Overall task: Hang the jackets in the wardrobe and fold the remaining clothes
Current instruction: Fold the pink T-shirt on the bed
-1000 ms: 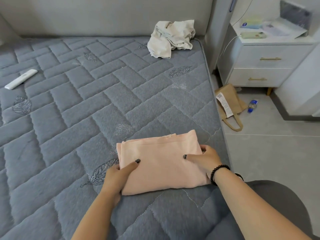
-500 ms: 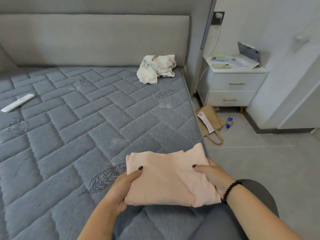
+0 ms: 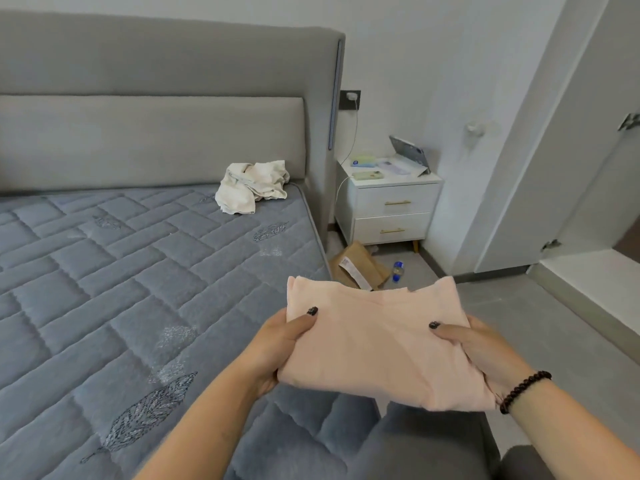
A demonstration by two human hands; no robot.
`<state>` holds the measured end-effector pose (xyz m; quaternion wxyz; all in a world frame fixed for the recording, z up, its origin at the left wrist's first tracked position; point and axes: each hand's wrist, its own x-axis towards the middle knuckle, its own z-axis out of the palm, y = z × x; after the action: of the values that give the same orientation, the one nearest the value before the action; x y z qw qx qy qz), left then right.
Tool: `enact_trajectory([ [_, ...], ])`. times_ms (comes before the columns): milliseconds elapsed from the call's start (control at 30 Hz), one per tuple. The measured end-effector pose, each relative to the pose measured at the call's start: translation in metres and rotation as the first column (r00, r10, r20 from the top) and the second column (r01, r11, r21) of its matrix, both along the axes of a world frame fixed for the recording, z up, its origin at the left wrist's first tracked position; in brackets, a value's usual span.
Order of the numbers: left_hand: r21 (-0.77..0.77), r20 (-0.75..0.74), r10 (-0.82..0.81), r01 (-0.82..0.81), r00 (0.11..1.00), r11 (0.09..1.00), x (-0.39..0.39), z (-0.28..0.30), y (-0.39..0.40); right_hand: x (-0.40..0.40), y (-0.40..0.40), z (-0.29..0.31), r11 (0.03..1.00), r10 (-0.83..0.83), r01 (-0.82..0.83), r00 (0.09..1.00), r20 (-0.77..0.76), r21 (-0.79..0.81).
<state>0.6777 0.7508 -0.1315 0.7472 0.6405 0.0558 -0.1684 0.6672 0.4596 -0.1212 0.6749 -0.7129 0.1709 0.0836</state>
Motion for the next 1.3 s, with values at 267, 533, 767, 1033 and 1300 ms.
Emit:
enact_trajectory([
  [267, 0.039, 0.031, -0.150, 0.149, 0.988, 0.988, 0.056, 0.010, -0.094, 0.004, -0.087, 0.012, 0.988, -0.153, 0.153, 0.988, 0.020, 0.007],
  [533, 0.058, 0.001, -0.290, 0.289, 0.957, 0.956, 0.133, 0.005, -0.218, 0.044, -0.195, -0.005, 0.935, -0.348, 0.348, 0.937, -0.005, 0.066],
  [767, 0.066, -0.101, -0.325, 0.332, 0.941, 0.941, 0.219, 0.012, -0.328, 0.118, -0.290, 0.001, 0.906, -0.411, 0.413, 0.911, -0.044, 0.088],
  [1033, 0.056, -0.082, -0.393, 0.398, 0.916, 0.916, 0.287, 0.137, -0.402, 0.171, -0.361, 0.136, 0.877, -0.475, 0.477, 0.879, -0.039, 0.057],
  [1300, 0.066, 0.003, -0.474, 0.473, 0.881, 0.879, 0.338, 0.312, -0.433, 0.204, -0.384, 0.320, 0.861, -0.509, 0.509, 0.860, 0.027, 0.008],
])
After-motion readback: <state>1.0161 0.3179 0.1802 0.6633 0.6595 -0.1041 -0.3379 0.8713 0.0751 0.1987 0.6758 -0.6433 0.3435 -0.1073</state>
